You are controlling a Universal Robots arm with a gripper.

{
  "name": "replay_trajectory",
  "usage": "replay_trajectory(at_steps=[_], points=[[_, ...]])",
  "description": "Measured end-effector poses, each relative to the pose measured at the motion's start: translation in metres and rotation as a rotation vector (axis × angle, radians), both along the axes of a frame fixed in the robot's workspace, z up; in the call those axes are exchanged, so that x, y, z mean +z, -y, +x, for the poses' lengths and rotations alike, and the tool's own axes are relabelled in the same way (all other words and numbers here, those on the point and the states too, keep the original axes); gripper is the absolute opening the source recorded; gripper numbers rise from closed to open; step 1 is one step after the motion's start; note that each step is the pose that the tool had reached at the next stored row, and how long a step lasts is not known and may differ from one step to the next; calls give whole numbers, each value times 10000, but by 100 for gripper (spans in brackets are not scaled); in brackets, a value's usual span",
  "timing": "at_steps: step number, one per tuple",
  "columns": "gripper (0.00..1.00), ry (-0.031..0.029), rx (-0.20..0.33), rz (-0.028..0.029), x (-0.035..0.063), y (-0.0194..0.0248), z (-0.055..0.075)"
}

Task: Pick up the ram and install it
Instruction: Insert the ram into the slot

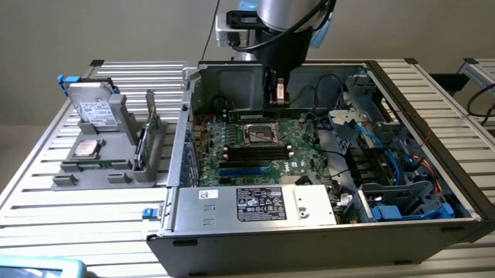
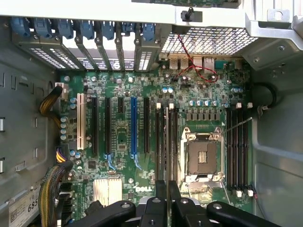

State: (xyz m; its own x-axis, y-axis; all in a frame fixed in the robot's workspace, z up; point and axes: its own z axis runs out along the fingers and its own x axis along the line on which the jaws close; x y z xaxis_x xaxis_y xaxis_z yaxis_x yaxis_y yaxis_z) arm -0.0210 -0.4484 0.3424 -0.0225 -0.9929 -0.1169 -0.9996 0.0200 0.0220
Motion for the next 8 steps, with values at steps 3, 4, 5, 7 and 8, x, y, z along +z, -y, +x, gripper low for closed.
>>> replay_trajectory(at_steps=[3, 4, 5, 7, 8], points=[[14, 0, 0, 0, 0, 0, 0], [14, 0, 0, 0, 0, 0, 0], [14, 0, -1, 0, 0, 1, 0], [14, 1, -46, 2, -19, 2, 0], [14, 0, -144, 1, -38, 2, 1]])
